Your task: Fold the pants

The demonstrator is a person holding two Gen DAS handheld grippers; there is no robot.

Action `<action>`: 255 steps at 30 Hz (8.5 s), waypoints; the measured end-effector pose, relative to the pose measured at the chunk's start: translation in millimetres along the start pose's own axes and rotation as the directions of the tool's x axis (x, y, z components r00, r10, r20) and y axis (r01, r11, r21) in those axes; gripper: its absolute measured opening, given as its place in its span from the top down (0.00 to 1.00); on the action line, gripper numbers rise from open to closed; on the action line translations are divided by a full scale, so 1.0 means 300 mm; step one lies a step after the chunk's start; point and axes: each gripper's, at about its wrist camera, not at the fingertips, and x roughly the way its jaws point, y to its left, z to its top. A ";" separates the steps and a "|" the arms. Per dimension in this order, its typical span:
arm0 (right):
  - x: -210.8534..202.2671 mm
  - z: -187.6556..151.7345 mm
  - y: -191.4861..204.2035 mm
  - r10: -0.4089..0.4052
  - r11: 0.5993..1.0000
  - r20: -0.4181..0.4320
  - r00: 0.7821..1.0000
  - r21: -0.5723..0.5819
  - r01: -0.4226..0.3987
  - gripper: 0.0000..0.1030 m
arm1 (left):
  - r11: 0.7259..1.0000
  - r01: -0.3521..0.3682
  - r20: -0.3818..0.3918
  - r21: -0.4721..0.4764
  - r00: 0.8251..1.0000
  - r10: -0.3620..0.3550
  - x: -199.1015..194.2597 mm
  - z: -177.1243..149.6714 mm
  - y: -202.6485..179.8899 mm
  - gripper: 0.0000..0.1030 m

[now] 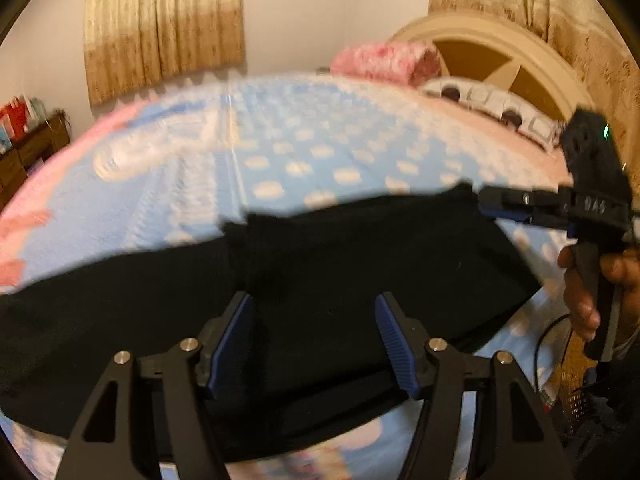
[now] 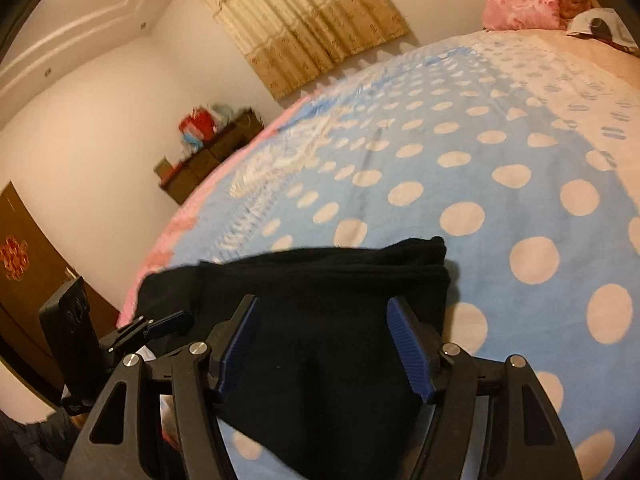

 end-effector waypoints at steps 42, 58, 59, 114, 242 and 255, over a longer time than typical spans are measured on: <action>0.129 -0.125 0.327 0.113 0.954 -0.087 0.990 -0.267 -0.133 0.35 | 0.869 -0.281 -0.255 -0.407 0.949 0.188 -0.068 -0.176 0.997 0.78; 0.144 -0.108 0.230 0.000 0.986 -0.097 0.995 -0.164 -0.016 0.35 | 0.899 -0.084 0.036 -0.429 0.993 0.110 -0.367 0.022 0.746 0.80; 0.138 -0.110 0.236 -0.002 0.984 -0.090 0.996 -0.175 -0.014 0.35 | 0.909 -0.057 0.051 -0.413 0.995 0.085 -0.383 0.055 0.703 0.80; -0.016 -0.194 0.184 -0.025 0.991 -0.049 0.998 -0.131 0.019 0.36 | 0.999 -0.039 -0.147 -0.035 0.989 0.033 0.111 0.029 0.046 0.31; -0.046 0.003 -0.128 -0.104 0.991 -0.039 0.994 0.077 0.107 0.45 | 0.984 -0.090 -0.085 -0.155 0.993 0.077 0.171 -0.007 0.175 0.00; -0.046 -0.053 -0.117 -0.013 0.993 -0.006 1.000 0.121 0.014 0.45 | 0.974 -0.069 -0.166 -0.215 0.985 0.033 0.207 -0.001 0.189 0.00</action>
